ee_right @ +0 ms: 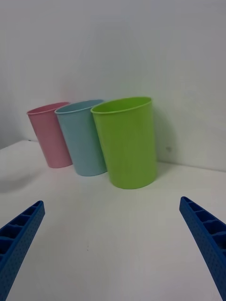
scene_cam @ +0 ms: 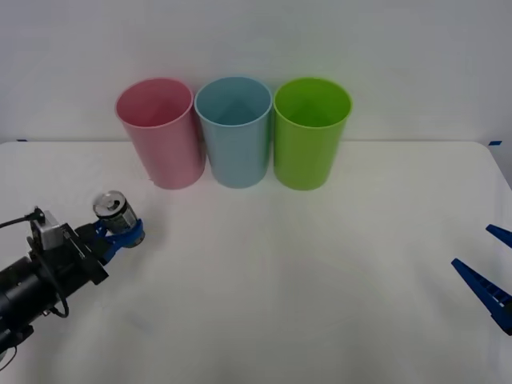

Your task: Grasp the object on the table and drop it into the matching bin: aluminum can to the light blue bin, PET bottle to the pink bin.

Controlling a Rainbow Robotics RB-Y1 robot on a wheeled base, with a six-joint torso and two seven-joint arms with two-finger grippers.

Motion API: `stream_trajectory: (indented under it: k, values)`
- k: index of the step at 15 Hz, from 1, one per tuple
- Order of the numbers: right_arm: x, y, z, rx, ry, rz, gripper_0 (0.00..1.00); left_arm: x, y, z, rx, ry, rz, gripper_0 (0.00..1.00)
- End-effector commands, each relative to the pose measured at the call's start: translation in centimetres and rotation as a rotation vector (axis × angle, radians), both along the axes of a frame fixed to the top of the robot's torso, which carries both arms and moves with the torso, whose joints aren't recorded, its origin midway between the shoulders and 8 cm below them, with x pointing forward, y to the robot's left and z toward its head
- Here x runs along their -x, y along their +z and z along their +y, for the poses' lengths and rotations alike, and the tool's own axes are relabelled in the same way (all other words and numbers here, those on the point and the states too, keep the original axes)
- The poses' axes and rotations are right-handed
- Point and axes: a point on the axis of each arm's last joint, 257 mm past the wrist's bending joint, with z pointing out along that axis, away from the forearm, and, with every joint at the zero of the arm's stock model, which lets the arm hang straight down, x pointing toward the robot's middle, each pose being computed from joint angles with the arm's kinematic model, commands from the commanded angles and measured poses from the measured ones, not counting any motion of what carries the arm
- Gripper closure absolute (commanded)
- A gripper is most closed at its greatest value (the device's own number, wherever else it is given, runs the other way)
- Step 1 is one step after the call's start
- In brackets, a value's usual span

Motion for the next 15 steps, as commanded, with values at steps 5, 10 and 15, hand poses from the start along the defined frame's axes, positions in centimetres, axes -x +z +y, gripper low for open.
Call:
stream_trajectory:
  k: [5,10,15]
  values:
    - [0.0,0.0,0.0,0.0,0.0,0.0,0.0,-2.0,10.5,-0.3,0.104,-0.033,-0.039,1.0]
    - [0.0,0.0,0.0,0.0,0.0,0.0,0.0,-6.9,17.2,-2.5,0.123,-0.021,-0.066,1.0]
    - [0.0,0.0,0.0,0.0,0.0,0.0,0.0,-10.6,20.9,-5.8,0.06,-0.011,-0.069,1.0]
